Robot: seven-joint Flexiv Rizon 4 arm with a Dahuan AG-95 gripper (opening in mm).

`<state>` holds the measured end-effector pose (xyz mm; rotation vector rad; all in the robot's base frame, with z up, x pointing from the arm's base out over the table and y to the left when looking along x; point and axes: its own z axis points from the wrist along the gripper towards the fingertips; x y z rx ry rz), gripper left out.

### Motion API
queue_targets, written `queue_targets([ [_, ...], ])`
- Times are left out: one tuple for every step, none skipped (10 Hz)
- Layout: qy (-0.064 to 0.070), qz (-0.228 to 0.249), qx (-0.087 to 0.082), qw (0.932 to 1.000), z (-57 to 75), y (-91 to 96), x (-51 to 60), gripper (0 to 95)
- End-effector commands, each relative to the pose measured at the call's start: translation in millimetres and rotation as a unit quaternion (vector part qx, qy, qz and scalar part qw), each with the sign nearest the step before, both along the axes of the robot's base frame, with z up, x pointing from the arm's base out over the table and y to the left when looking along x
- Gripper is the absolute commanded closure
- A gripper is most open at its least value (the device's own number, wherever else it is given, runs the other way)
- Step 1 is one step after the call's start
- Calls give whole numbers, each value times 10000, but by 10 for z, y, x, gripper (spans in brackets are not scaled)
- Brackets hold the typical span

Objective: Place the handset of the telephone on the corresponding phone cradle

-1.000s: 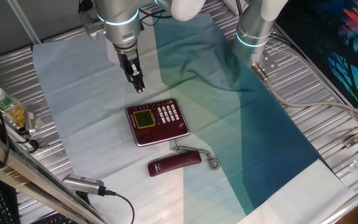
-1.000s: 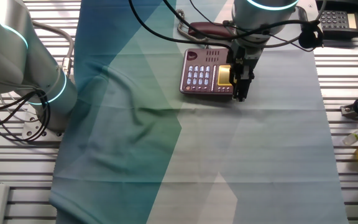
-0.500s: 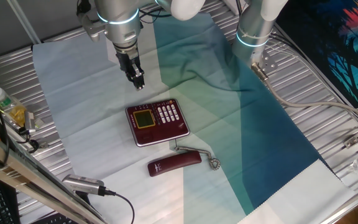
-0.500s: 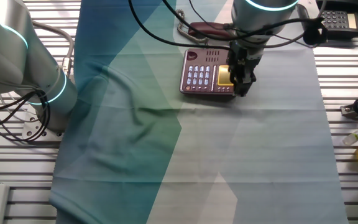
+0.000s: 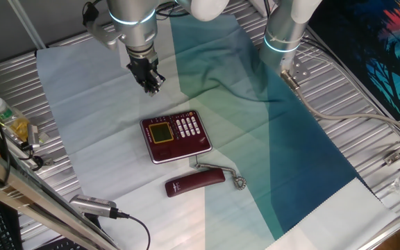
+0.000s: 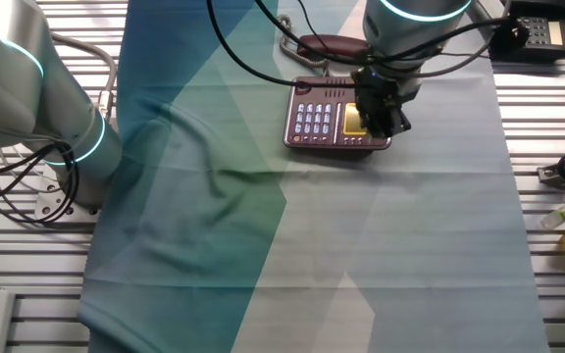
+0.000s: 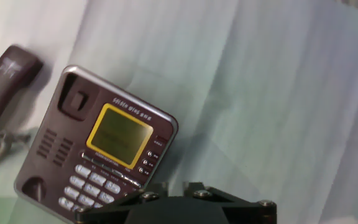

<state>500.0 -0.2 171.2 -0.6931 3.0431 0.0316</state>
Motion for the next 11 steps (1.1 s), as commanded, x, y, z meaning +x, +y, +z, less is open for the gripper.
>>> queue_targets([
  [-11,253,7,9997,0,2,0,950],
  [-11,252,6,9997,0,2,0,950],
  [-11,251,5,9997,1,2,0,950],
  [-11,246,3,9997,2,2,0,950],
  [-10,230,4,9997,3,2,0,950],
  [-1,138,17,9999,7,3,0,950],
  [10,26,43,10000,14,12,3,950],
  [16,-18,52,10000,17,20,5,950],
  [74,-184,61,9998,46,85,3,950],
  [76,-238,62,9997,55,126,0,950],
  [71,-298,65,9995,53,187,7,950],
])
